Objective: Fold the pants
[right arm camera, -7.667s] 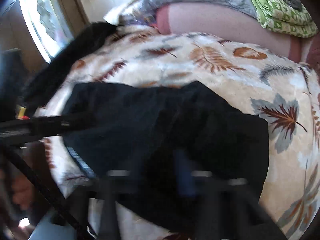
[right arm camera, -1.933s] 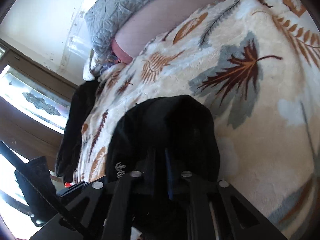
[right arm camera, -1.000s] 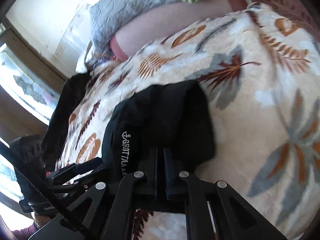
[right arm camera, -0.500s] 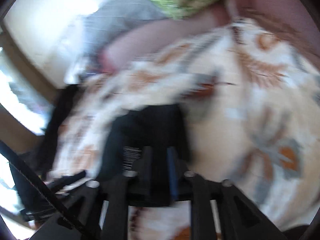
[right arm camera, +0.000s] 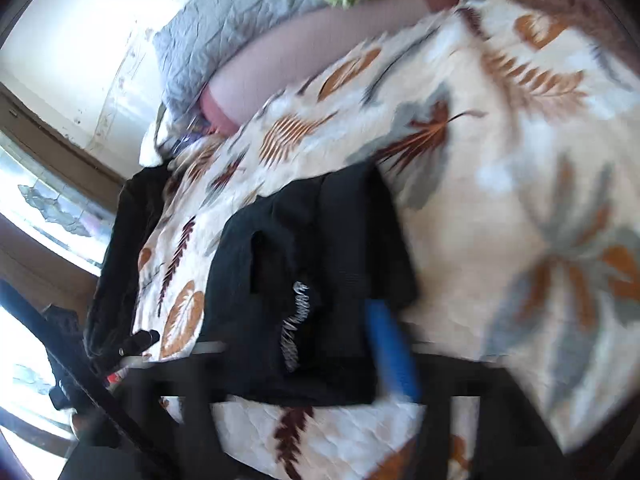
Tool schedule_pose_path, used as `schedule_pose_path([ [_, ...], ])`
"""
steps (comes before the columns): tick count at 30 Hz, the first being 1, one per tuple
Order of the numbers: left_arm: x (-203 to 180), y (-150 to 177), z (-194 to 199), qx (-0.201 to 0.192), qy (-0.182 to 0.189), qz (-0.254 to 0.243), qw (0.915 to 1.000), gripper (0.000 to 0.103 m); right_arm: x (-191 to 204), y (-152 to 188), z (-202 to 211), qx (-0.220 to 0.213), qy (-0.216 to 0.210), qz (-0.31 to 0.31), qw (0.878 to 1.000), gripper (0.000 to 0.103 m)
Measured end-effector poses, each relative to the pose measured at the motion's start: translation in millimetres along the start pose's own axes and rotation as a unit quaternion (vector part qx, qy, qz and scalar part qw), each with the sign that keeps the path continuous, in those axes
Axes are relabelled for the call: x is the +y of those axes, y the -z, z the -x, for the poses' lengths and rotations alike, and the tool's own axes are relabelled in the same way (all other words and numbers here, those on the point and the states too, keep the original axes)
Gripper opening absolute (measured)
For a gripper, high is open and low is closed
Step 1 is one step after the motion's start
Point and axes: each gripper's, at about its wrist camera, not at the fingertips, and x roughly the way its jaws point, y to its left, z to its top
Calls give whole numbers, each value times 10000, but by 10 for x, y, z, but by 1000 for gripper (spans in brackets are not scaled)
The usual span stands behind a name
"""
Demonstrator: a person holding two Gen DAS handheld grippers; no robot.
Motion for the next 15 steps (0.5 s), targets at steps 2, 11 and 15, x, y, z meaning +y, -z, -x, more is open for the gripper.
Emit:
schedule_pose_path([
  [2, -42, 8, -43, -2, -19, -26, 10000, 69, -79, 65, 118, 47, 54, -66, 10000, 76],
  [11, -301, -78, -472, 230, -285, 51, 9993, 73, 3, 103, 120, 146, 670, 335, 9971, 76],
  [15, -166, -138, -719, 503, 280, 364, 9977, 74, -161, 177, 0, 407, 300, 31, 9987, 76],
])
